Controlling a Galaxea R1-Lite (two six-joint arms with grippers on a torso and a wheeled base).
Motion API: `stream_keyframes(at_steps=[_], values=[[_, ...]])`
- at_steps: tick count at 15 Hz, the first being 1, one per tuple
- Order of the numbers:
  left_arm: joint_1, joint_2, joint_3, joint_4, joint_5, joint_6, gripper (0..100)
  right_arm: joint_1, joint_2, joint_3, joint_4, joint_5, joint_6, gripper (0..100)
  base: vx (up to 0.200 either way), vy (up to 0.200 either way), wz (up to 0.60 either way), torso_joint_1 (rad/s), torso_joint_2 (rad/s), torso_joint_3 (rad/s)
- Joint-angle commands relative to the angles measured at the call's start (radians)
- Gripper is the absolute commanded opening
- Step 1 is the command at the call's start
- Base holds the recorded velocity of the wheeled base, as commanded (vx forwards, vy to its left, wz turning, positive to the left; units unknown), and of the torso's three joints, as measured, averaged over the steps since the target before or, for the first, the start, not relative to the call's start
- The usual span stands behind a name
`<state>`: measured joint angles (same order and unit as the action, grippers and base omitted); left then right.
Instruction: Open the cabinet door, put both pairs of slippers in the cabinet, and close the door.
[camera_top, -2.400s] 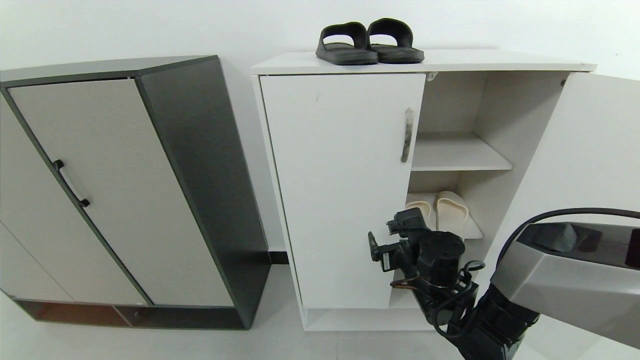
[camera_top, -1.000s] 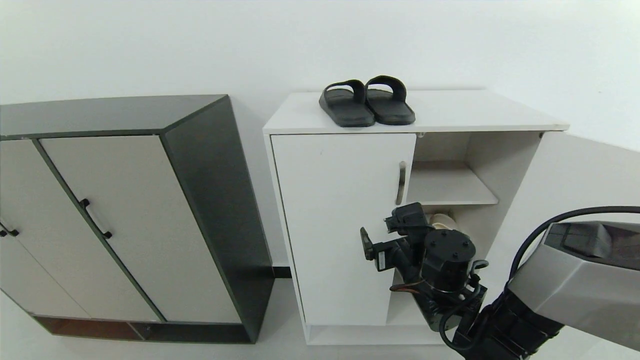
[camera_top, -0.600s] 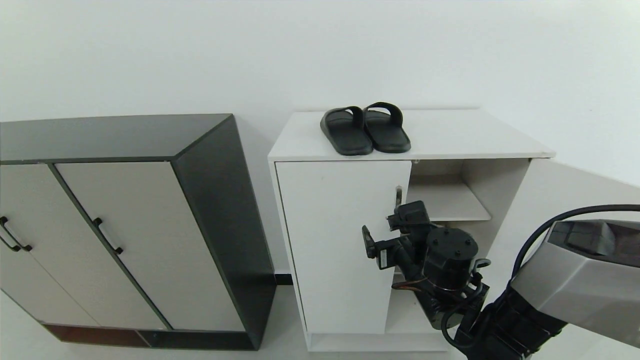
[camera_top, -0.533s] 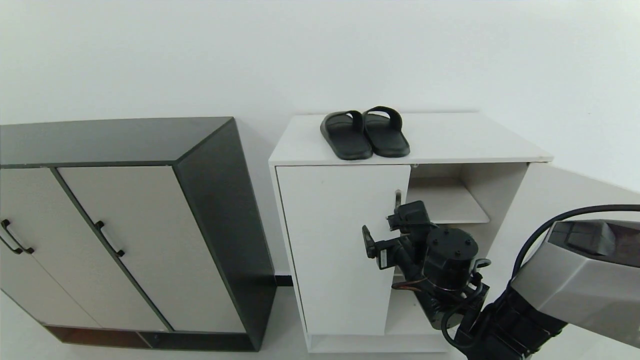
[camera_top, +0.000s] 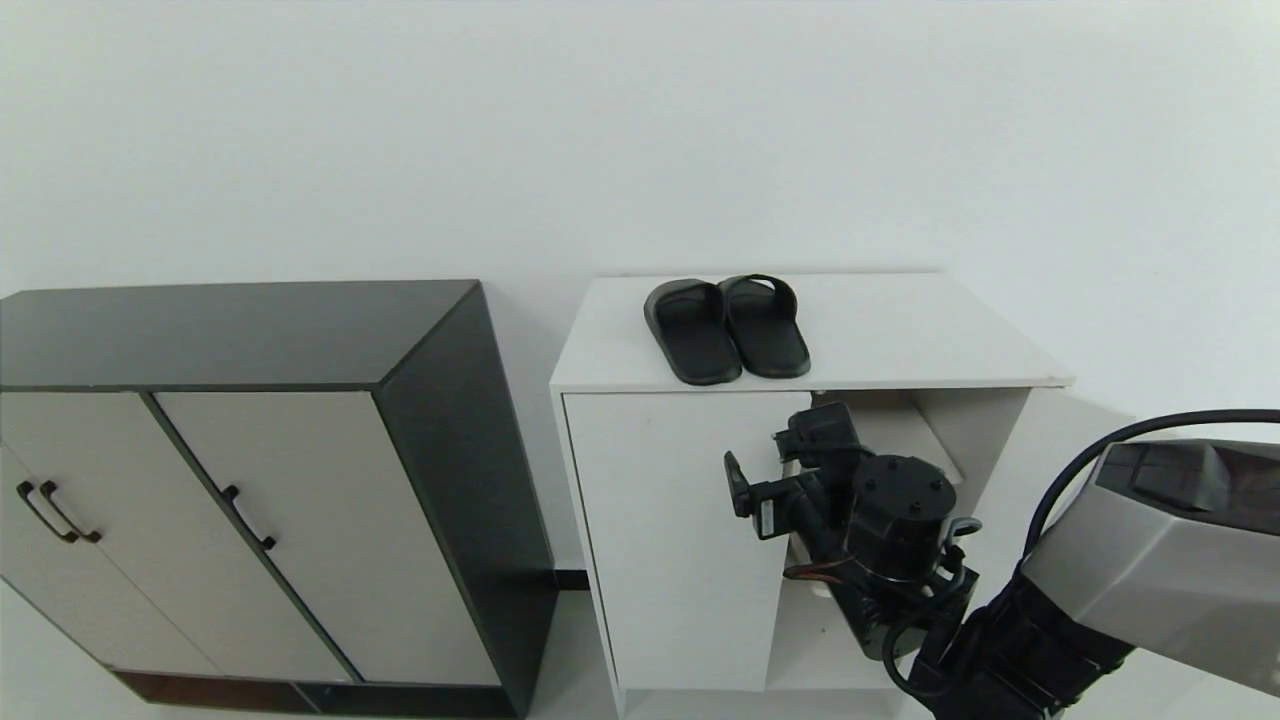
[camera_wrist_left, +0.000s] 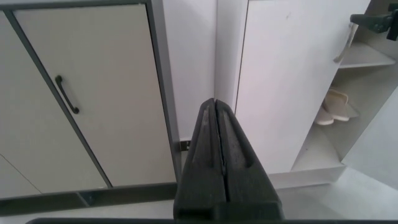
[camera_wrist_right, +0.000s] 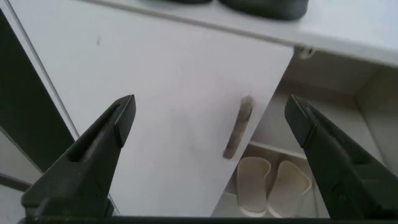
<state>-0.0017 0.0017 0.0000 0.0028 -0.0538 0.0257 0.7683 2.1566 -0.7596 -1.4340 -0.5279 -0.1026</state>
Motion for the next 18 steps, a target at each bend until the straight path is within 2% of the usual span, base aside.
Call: stream_keyframes(at_steps=[1,4,7,10,12,15,18], values=[[0.0,0.0,0.0,0.0,0.0,0.0,0,0.0,0.003,0.0,-0.002,0.0,0.0,100,0.0,0.0,0.0,0.242,-0.55,-0.325],[0.0,0.0,0.0,0.0,0.0,0.0,0,0.0,0.008,0.011,-0.002,0.029,0.0,100,0.0,0.0,0.0,0.215,-0.5,-0.289],[0.0,0.0,0.0,0.0,0.0,0.0,0,0.006,0.002,-0.01,0.021,0.04,-0.011,100,0.0,0.0,0.0,0.053,-0.12,-0.074],[0.0,0.0,0.0,0.0,0.0,0.002,0,-0.004,-0.08,-0.132,0.279,0.039,0.03,100,0.0,0.0,0.0,0.0,0.0,0.0],[0.0,0.0,0.0,0.0,0.0,0.005,0,-0.003,-0.161,-0.291,0.604,0.019,0.167,100,0.0,0.0,0.0,0.0,0.0,0.0],[0.0,0.0,0.0,0.0,0.0,0.005,0,-0.003,-0.185,-0.452,0.871,-0.02,0.305,100,0.0,0.0,0.0,0.0,0.0,0.0],[0.0,0.0,0.0,0.0,0.0,0.005,0,-0.006,-0.178,-0.5,0.939,-0.027,0.353,100,0.0,0.0,0.0,0.0,0.0,0.0]])
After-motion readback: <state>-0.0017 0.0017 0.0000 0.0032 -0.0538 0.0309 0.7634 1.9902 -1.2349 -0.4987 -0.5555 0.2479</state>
